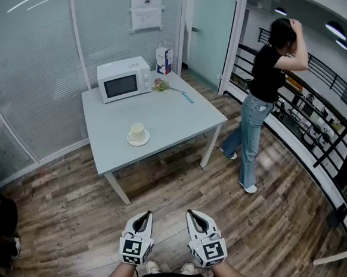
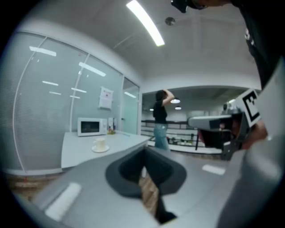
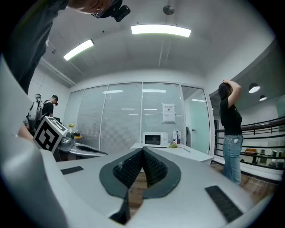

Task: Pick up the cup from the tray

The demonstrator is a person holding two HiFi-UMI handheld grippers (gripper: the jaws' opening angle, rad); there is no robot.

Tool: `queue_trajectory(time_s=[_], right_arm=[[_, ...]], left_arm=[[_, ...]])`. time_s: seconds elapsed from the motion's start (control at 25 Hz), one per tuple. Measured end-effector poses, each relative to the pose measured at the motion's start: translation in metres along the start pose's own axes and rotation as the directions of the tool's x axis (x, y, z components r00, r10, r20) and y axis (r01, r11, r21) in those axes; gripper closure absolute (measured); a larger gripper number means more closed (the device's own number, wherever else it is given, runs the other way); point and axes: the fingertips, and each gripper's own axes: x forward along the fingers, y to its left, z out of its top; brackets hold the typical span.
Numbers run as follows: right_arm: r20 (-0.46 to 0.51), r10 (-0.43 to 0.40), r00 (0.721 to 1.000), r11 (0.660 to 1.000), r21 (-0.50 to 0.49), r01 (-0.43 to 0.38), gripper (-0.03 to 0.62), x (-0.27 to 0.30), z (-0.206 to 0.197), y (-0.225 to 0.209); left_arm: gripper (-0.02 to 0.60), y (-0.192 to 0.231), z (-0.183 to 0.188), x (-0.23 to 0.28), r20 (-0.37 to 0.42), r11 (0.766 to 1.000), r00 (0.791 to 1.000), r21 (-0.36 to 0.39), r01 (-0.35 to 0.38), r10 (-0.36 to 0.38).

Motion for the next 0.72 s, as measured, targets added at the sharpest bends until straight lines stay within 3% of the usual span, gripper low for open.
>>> queue_trajectory(time_s=[0.48, 0.72], right_arm=[[-0.009, -0.024, 1.000, 1.000, -0.003, 0.024, 0.591, 0.017, -0.003, 0.025], [0.045, -0.042, 0.998, 0.999, 0.020, 0.041, 0.591, 0.024, 0.009, 0.040]], left_arm=[[0.577, 0.028, 0.005, -0.011, 0.037, 1.000, 0.999, -0.003, 0.018, -0.018], [0.577, 0.041, 0.006, -0.022, 0.049, 1.000, 0.999, 0.000, 0.023, -0.023]])
